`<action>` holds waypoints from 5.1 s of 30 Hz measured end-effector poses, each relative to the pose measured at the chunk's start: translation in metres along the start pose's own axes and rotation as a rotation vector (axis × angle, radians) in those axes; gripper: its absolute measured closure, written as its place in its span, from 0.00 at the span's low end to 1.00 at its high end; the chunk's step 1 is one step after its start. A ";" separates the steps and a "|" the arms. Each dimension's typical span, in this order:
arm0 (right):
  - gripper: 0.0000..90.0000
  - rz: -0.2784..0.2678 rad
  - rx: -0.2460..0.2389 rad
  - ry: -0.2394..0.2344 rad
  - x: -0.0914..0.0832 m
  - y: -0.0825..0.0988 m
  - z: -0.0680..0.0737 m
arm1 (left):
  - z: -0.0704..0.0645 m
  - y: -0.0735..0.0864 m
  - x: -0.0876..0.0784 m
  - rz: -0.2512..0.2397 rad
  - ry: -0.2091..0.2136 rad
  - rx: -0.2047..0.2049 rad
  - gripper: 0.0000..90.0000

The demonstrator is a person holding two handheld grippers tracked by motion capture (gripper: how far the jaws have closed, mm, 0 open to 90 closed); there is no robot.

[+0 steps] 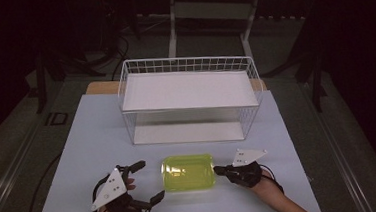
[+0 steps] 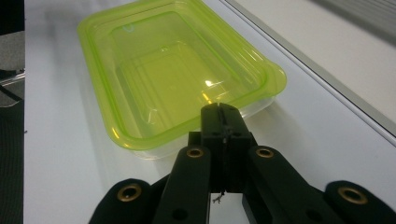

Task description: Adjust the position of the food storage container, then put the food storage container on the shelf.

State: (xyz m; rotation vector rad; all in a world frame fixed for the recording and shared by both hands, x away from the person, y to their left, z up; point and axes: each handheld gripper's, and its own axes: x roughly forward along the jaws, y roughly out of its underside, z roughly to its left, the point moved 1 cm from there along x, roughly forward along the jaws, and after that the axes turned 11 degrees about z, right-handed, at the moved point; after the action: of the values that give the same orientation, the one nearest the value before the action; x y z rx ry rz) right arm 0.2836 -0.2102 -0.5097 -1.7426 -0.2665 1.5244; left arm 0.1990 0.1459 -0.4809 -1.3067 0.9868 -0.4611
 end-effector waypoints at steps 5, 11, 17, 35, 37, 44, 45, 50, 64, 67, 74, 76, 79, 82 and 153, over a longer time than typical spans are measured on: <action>1.00 0.000 -0.005 0.002 0.004 -0.004 0.002 | 0.000 0.000 0.001 0.003 0.004 -0.005 0.00; 1.00 -0.010 -0.008 -0.005 0.005 -0.008 0.004 | 0.000 0.001 0.001 -0.002 0.013 -0.016 0.00; 0.86 -0.074 0.002 0.040 -0.015 -0.015 0.016 | 0.003 0.000 0.004 0.052 0.038 -0.018 0.00; 0.23 -0.205 0.198 0.058 -0.043 -0.019 0.013 | 0.012 -0.018 0.010 0.133 0.054 -0.064 0.00; 0.23 -0.161 0.216 0.048 -0.044 -0.020 0.012 | 0.016 -0.019 0.010 0.139 0.054 -0.104 0.00; 0.15 -0.131 0.290 0.057 -0.040 -0.024 0.012 | 0.027 -0.014 0.018 0.206 0.023 -0.222 0.00; 0.14 -0.125 0.313 0.052 -0.038 -0.024 0.012 | 0.028 -0.014 0.021 0.221 0.018 -0.242 0.00; 0.13 -0.109 0.392 0.068 -0.025 -0.025 0.011 | 0.038 -0.011 0.031 0.288 0.010 -0.357 0.00; 0.32 0.018 0.652 -0.116 0.015 -0.021 0.005 | 0.053 0.016 0.051 0.426 0.021 -0.632 0.20; 0.40 0.045 0.701 -0.137 0.017 -0.019 0.004 | 0.053 0.018 0.054 0.448 0.011 -0.648 0.36; 0.62 0.073 0.737 -0.128 0.018 -0.017 0.003 | 0.050 0.021 0.058 0.487 0.045 -0.644 0.65; 0.67 0.084 0.741 -0.126 0.019 -0.017 0.004 | 0.048 0.022 0.059 0.492 0.046 -0.646 0.71; 0.72 0.091 0.740 -0.131 0.020 -0.018 0.005 | 0.046 0.021 0.059 0.490 0.034 -0.641 0.74; 0.76 0.092 0.727 -0.127 0.020 -0.020 0.008 | 0.044 0.020 0.059 0.481 0.025 -0.640 0.77; 0.87 -0.054 0.720 0.169 0.015 -0.067 -0.071 | 0.109 -0.029 0.126 0.375 -0.069 -0.609 0.89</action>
State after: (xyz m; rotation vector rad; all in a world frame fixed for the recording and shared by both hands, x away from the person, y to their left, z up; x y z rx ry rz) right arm 0.3739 -0.1853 -0.4784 -1.2539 0.2925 1.2113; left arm 0.3622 0.1050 -0.5020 -1.6070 1.3377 0.1934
